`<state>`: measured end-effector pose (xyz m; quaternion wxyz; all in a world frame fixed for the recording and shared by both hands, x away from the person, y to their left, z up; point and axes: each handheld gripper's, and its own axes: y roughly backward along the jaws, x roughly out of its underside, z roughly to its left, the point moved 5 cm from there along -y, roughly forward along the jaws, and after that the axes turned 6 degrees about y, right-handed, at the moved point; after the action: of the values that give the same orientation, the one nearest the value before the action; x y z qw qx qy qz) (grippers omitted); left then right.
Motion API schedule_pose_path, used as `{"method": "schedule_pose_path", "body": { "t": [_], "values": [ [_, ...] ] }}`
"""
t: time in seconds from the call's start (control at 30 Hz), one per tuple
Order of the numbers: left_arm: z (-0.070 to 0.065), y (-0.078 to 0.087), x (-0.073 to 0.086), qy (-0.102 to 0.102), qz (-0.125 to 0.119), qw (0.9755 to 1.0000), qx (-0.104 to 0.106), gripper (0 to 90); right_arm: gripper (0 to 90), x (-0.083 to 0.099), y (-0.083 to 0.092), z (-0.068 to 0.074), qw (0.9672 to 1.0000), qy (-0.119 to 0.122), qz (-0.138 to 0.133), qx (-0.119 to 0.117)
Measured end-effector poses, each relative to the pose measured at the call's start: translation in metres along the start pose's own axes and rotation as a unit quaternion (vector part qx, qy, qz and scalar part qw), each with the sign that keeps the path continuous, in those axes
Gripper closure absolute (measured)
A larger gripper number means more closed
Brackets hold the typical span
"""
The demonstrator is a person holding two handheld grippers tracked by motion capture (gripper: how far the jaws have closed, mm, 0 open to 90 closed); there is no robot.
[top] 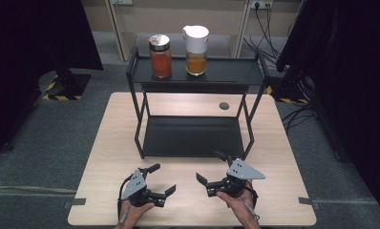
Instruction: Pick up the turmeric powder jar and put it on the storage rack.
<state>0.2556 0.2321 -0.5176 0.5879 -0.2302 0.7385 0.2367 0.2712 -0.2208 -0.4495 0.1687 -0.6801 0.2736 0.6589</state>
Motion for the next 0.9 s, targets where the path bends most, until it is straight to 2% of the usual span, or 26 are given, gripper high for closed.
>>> {"method": "schedule_pose_path", "body": {
  "t": [0.43, 0.9],
  "values": [
    [0.001, -0.001, 0.0, 0.002, -0.001, 1.0, 0.0, 1.6, 0.4, 0.02, -0.008, 0.004, 0.9997, -0.013, 0.013, -0.017],
    [0.001, -0.001, 0.0, 0.003, -0.001, 1.0, 0.002, 1.6, 0.4, 0.031, -0.008, 0.002, 0.9992, -0.028, 0.026, -0.015]
  ]
}}
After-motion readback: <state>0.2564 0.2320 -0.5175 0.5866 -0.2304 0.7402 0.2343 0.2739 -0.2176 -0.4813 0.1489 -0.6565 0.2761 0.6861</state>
